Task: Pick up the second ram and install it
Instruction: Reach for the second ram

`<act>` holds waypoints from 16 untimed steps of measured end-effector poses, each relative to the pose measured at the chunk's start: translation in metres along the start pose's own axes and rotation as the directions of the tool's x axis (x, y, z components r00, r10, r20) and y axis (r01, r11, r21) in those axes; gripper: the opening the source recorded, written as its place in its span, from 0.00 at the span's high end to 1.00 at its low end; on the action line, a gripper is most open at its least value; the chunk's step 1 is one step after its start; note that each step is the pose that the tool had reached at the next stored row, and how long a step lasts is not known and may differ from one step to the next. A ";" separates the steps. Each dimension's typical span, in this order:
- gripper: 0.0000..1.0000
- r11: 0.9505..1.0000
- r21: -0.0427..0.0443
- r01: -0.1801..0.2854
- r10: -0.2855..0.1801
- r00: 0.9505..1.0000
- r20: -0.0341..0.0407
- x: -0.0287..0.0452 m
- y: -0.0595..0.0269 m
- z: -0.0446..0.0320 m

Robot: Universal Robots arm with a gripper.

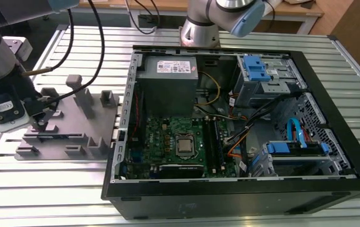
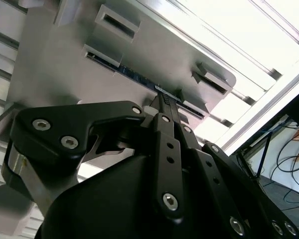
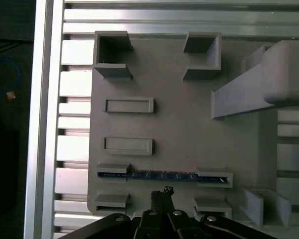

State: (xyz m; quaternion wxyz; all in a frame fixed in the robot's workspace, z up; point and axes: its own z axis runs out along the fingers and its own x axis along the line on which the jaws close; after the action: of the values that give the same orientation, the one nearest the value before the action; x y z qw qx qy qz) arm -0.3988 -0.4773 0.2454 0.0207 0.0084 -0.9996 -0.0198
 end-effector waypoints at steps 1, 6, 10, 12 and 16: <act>0.89 1.000 0.000 0.002 -0.002 1.000 0.000 -0.0001 0.0000 0.0020; 0.89 1.000 0.002 0.008 -0.008 1.000 -0.001 -0.0026 0.0028 0.0107; 0.89 1.000 0.002 0.009 -0.009 1.000 0.000 -0.0053 0.0058 0.0166; 0.89 1.000 0.002 0.009 -0.009 1.000 0.000 -0.0060 0.0066 0.0184; 0.89 1.000 0.002 0.009 -0.009 1.000 0.000 -0.0067 0.0069 0.0194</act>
State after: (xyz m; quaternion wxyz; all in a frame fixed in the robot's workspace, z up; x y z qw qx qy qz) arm -0.3930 -0.4696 0.2261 0.0208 0.0128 -0.9995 -0.0190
